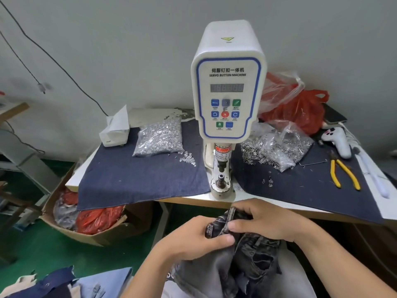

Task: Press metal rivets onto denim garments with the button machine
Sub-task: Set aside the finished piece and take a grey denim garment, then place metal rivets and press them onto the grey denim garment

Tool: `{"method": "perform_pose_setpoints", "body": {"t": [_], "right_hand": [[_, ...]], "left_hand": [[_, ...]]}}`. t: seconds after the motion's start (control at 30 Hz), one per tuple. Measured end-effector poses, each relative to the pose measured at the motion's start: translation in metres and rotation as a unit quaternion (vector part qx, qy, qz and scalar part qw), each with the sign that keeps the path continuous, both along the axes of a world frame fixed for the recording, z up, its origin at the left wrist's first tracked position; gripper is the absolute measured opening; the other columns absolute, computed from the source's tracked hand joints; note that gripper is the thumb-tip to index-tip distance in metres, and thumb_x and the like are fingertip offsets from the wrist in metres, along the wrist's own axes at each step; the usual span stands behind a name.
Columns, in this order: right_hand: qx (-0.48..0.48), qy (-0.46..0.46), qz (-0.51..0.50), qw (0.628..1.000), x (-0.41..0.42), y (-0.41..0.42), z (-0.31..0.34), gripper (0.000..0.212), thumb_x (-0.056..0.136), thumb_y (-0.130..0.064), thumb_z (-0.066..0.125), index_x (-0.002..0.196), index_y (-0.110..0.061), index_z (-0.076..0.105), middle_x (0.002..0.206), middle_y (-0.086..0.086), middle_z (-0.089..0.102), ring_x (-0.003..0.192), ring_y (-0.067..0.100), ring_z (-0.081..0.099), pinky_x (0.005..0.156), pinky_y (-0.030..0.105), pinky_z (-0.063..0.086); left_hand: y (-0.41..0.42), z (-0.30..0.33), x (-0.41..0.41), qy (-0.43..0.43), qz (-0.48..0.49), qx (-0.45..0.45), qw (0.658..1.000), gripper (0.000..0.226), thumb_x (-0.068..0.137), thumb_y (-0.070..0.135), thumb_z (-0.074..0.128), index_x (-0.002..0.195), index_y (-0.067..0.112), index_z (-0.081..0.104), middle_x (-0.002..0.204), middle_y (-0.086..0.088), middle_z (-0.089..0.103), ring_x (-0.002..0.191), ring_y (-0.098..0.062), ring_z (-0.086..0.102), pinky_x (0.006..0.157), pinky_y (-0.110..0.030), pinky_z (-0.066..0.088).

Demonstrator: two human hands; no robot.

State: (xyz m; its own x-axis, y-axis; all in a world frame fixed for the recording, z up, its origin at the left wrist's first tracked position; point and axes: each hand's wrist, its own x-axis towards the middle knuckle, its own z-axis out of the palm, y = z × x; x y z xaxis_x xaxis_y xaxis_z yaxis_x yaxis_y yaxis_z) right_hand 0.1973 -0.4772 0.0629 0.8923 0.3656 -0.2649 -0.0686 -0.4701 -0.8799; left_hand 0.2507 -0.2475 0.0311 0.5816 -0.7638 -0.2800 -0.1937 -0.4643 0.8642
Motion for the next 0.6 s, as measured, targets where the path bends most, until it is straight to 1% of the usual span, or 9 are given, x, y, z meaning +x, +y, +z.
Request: {"method": "perform_pose_setpoints", "body": {"t": [0.07, 0.13, 0.23, 0.3, 0.37, 0.43, 0.5, 0.53, 0.6], "right_hand": [[-0.022, -0.014, -0.032, 0.999, 0.007, -0.002, -0.004, 0.01, 0.095, -0.045, 0.068, 0.093, -0.037, 0.073, 0.093, -0.015, 0.076, 0.085, -0.007, 0.065, 0.079, 0.014, 0.047], [-0.056, -0.067, -0.166, 0.982, 0.024, -0.017, -0.01, 0.017, 0.099, -0.039, 0.066, 0.085, -0.031, 0.071, 0.084, -0.015, 0.075, 0.081, -0.001, 0.067, 0.071, 0.012, 0.045], [-0.225, -0.158, -0.381, 0.883, 0.059, -0.056, -0.019, 0.015, 0.1, -0.03, 0.064, 0.087, -0.026, 0.071, 0.074, -0.012, 0.069, 0.08, 0.019, 0.065, 0.07, 0.026, 0.043], [-0.326, -0.15, -0.393, 0.847, 0.08, -0.077, -0.03, 0.015, 0.101, -0.027, 0.062, 0.096, -0.021, 0.075, 0.078, -0.002, 0.071, 0.086, 0.029, 0.067, 0.072, 0.033, 0.041], [-0.376, -0.14, -0.378, 0.834, 0.098, -0.087, -0.04, 0.017, 0.101, -0.023, 0.063, 0.104, -0.014, 0.076, 0.095, 0.01, 0.075, 0.096, 0.036, 0.068, 0.077, 0.039, 0.048], [-0.407, -0.148, -0.372, 0.821, 0.111, -0.09, -0.047, 0.018, 0.099, -0.023, 0.065, 0.108, -0.011, 0.075, 0.108, 0.017, 0.071, 0.102, 0.039, 0.067, 0.083, 0.043, 0.052], [-0.43, -0.149, -0.369, 0.811, 0.119, -0.089, -0.049, 0.019, 0.099, -0.027, 0.066, 0.102, -0.011, 0.074, 0.106, 0.018, 0.069, 0.101, 0.04, 0.066, 0.079, 0.043, 0.051], [-0.441, -0.149, -0.368, 0.805, 0.121, -0.089, -0.049, 0.02, 0.099, -0.029, 0.066, 0.097, -0.011, 0.073, 0.103, 0.017, 0.069, 0.098, 0.04, 0.067, 0.076, 0.042, 0.051], [-0.463, -0.156, -0.365, 0.792, 0.123, -0.087, -0.049, 0.019, 0.098, -0.026, 0.065, 0.089, -0.011, 0.071, 0.097, 0.016, 0.069, 0.092, 0.04, 0.068, 0.073, 0.042, 0.052]], "left_hand": [[0.001, -0.005, 0.003, -0.014, 0.038, -0.016, 0.999, 0.04, 0.096, 0.061, 0.069, 0.101, 0.021, 0.073, 0.094, -0.001, 0.076, 0.087, -0.011, 0.07, 0.086, -0.044, 0.056], [0.003, -0.011, 0.004, 0.02, 0.086, -0.069, 0.994, 0.027, 0.098, 0.053, 0.067, 0.11, 0.03, 0.075, 0.108, 0.005, 0.079, 0.103, -0.013, 0.075, 0.093, -0.036, 0.06], [0.004, -0.013, 0.01, 0.031, 0.155, -0.124, 0.98, 0.012, 0.095, 0.034, 0.067, 0.102, 0.037, 0.077, 0.104, 0.013, 0.08, 0.099, -0.006, 0.074, 0.087, -0.022, 0.057], [0.003, -0.01, 0.023, -0.032, 0.215, -0.118, 0.969, 0.015, 0.082, 0.026, 0.067, 0.087, 0.04, 0.071, 0.081, 0.023, 0.073, 0.074, 0.004, 0.065, 0.07, -0.013, 0.048], [0.005, -0.005, 0.041, -0.078, 0.247, -0.104, 0.96, 0.012, 0.071, 0.022, 0.065, 0.08, 0.029, 0.06, 0.067, 0.015, 0.06, 0.062, -0.005, 0.049, 0.06, -0.021, 0.038], [0.006, -0.002, 0.062, -0.133, 0.231, -0.07, 0.961, 0.009, 0.08, 0.023, 0.066, 0.077, 0.023, 0.058, 0.07, 0.011, 0.057, 0.066, -0.011, 0.046, 0.065, -0.027, 0.039], [0.007, 0.001, 0.083, -0.105, 0.258, -0.034, 0.96, 0.032, 0.096, 0.046, 0.055, 0.076, 0.02, 0.054, 0.076, 0.009, 0.058, 0.073, -0.016, 0.049, 0.078, -0.04, 0.045], [0.006, 0.0, 0.092, -0.085, 0.289, -0.01, 0.953, 0.045, 0.098, 0.057, 0.045, 0.073, 0.02, 0.05, 0.072, 0.009, 0.057, 0.071, -0.016, 0.049, 0.078, -0.04, 0.046], [0.002, -0.003, 0.107, -0.131, 0.308, 0.039, 0.942, 0.053, 0.1, 0.057, 0.038, 0.063, 0.02, 0.037, 0.057, 0.006, 0.045, 0.06, -0.017, 0.041, 0.068, -0.038, 0.04]]}}
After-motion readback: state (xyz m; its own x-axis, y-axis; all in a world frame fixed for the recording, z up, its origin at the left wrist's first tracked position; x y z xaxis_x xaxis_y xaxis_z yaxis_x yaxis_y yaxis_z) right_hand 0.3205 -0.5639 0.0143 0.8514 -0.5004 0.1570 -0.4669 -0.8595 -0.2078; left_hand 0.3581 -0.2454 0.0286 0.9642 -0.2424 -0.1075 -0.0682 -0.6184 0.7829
